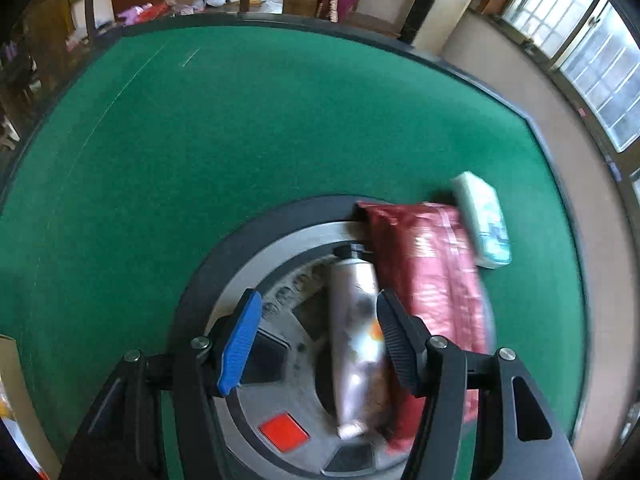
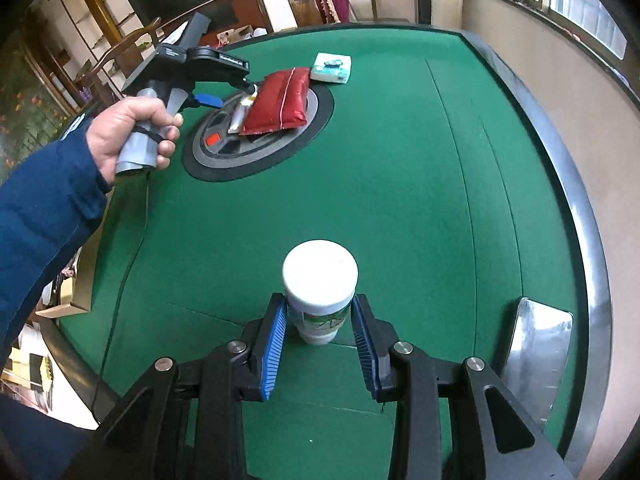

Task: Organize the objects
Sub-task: 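Grasp the daisy-print hand cream tube with the left tool while the right tool lifts the white bottle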

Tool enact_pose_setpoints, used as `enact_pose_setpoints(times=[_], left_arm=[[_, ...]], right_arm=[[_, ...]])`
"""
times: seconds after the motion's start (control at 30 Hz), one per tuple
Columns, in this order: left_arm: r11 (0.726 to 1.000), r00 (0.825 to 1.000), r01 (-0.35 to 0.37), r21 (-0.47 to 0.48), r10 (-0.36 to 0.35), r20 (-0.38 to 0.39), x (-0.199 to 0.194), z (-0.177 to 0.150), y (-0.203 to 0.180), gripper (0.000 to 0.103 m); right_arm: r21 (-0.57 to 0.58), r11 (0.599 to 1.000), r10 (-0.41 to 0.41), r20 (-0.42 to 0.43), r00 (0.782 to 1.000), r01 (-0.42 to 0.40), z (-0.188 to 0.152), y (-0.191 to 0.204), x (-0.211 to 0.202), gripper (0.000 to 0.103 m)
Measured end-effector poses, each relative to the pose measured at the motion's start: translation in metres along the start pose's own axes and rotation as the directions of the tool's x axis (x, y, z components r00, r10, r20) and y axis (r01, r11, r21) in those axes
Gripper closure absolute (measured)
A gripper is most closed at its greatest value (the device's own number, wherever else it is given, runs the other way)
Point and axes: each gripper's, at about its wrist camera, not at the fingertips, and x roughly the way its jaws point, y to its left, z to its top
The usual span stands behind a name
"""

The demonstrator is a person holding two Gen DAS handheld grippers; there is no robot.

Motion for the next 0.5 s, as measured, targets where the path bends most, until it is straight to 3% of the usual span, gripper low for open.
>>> enact_pose_setpoints(times=[0.23,0.27,0.3,0.5], left_arm=[[0.986,0.992,-0.122,0.113,0.117,0.049,0.015,0.008,-0.019,0.047],[0.983,0.989,-0.137,0.12,0.131,0.062,0.014,0.006,-0.019,0.058],[0.983,0.988,-0.146,0.115,0.138,0.075,0.012,0.004,-0.016,0.076],[0.995,0.993,-0.072,0.067,0.065,0.096,-0.008,-0.025,0.014,0.076]], right_arm=[[-0.012,1.0,0.013,-0.01,1.0,-0.013,-0.001,-0.003,0.002,0.067],[-0.014,1.0,0.013,-0.008,1.0,-0.013,-0.001,-0.003,0.003,0.067],[-0.017,1.0,0.013,-0.004,1.0,-0.013,0.0,-0.003,0.003,0.067],[0.001,1.0,0.012,0.008,1.0,-0.012,0.008,-0.006,0.011,0.067]])
